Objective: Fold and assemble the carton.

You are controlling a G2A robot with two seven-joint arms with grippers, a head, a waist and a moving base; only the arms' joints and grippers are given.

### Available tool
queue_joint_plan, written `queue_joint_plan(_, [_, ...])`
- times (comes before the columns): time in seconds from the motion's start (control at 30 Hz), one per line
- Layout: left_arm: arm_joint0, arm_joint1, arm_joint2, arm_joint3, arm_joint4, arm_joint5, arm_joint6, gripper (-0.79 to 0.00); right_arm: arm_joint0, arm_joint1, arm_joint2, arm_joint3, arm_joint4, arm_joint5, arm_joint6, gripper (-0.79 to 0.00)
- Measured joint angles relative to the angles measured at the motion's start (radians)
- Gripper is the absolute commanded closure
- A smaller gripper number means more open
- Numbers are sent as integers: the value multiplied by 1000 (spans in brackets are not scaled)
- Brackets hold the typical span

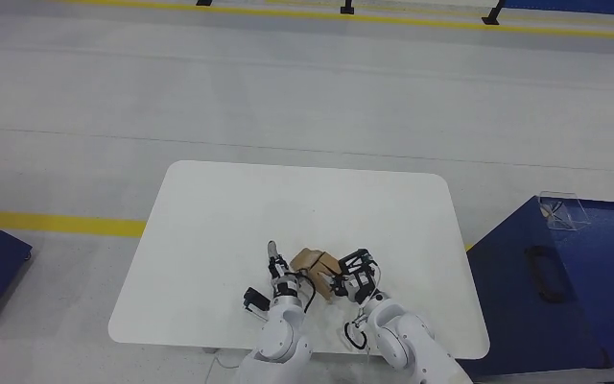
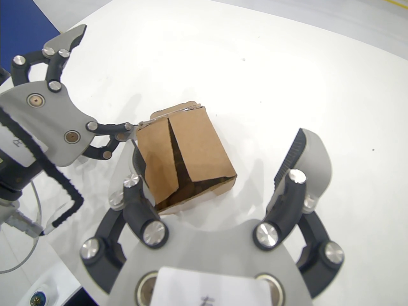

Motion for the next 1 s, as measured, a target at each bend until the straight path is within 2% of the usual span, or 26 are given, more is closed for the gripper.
queue_joint_plan(0.13, [-10,2,-7,11,24,-17,-49,-785,-4,0,5,-1,0,-1,0,-785])
queue_joint_plan(0.4, [11,3,4,-9,88,-111,-141,-785,-15,0,18,-10,-3,-4,-1,-785])
queue_joint_plan(0.63, [41,0,15,-51,123,-113,-129,-785,-31,5,77,-41,16,32,-33,-785])
queue_joint_plan(0.73, [81,3,22,-111,166,-120,-112,-785,-50,13,148,-81,44,55,-25,-785])
queue_joint_plan(0.83, [131,19,37,-202,217,-123,-105,-785,-44,23,223,-97,67,52,43,-785])
queue_joint_plan(0.93, [206,42,62,-331,265,-106,-99,-785,12,27,243,-60,50,24,157,-785])
queue_joint_plan(1.0, [260,59,78,-423,299,-63,-103,-785,79,27,223,-3,15,-9,223,-785])
